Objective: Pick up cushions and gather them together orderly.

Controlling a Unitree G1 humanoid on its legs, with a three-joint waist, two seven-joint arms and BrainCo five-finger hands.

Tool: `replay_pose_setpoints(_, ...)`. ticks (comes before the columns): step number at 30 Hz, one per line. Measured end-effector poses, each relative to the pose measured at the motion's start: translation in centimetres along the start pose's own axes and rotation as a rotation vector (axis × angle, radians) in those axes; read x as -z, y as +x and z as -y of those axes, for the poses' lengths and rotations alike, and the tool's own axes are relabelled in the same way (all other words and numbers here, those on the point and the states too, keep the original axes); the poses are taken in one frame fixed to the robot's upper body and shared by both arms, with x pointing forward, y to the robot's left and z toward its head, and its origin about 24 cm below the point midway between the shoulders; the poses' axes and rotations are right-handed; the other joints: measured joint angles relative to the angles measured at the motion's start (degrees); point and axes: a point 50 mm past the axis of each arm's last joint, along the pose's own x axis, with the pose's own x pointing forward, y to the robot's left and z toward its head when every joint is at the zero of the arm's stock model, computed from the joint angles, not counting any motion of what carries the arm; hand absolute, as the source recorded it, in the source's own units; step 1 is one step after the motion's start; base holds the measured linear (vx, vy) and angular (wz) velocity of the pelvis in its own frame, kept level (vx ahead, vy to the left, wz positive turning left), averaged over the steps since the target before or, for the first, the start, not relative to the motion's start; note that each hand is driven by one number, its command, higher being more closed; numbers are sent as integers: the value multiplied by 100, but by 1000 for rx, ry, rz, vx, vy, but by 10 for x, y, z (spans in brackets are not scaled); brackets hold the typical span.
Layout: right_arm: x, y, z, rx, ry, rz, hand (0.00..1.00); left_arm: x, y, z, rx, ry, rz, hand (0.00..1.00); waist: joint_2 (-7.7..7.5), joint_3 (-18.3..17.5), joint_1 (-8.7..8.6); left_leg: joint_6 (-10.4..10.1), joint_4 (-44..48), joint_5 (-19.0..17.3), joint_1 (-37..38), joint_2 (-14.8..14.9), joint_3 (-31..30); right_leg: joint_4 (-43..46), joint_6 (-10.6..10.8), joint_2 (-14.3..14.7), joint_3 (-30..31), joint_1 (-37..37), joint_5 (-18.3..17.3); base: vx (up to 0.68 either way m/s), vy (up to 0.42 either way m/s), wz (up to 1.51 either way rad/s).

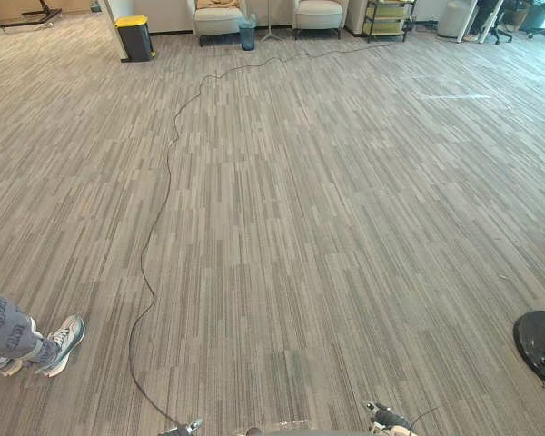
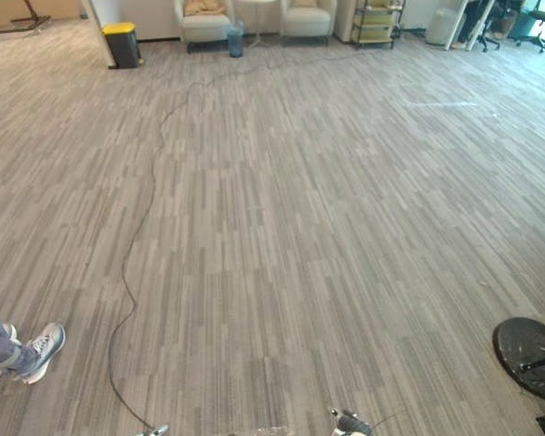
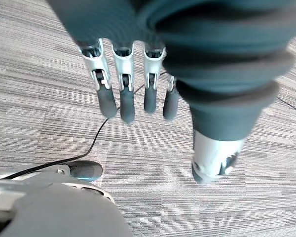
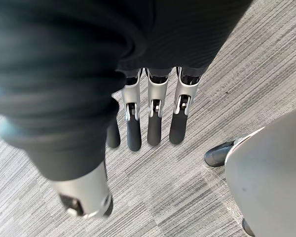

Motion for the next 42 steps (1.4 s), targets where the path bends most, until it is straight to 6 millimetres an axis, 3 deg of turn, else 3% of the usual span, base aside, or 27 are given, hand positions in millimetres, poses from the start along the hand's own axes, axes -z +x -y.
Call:
replay_pose_setpoints(39, 0, 1, -3, -6, 80, -19, 0, -4, 3, 0, 9, 37, -14, 0, -12, 128, -52, -10, 42, -23, -252, -29, -129, -10, 25, -25, -101, -113, -19, -13, -23, 2)
replay_pose_setpoints(40, -2, 1, -5, -11, 84, -12, 0, -7, 3, -1, 4, 28, -5, 0, -51, 175, -40, -4, 346, -178, -435, -9, -138, 154, 13, -44, -97, -221, -108, 32, -58, 6)
replay_pose_setpoints(42, -7, 0, -8, -22, 99, 18, 0, -18, 4, 0, 1, -2, 36, 0, -77, 344, -18, -31, 1732, -871, -1056, 165, -117, 451, -50, -21, -154, -326, -290, 21, -66, 10)
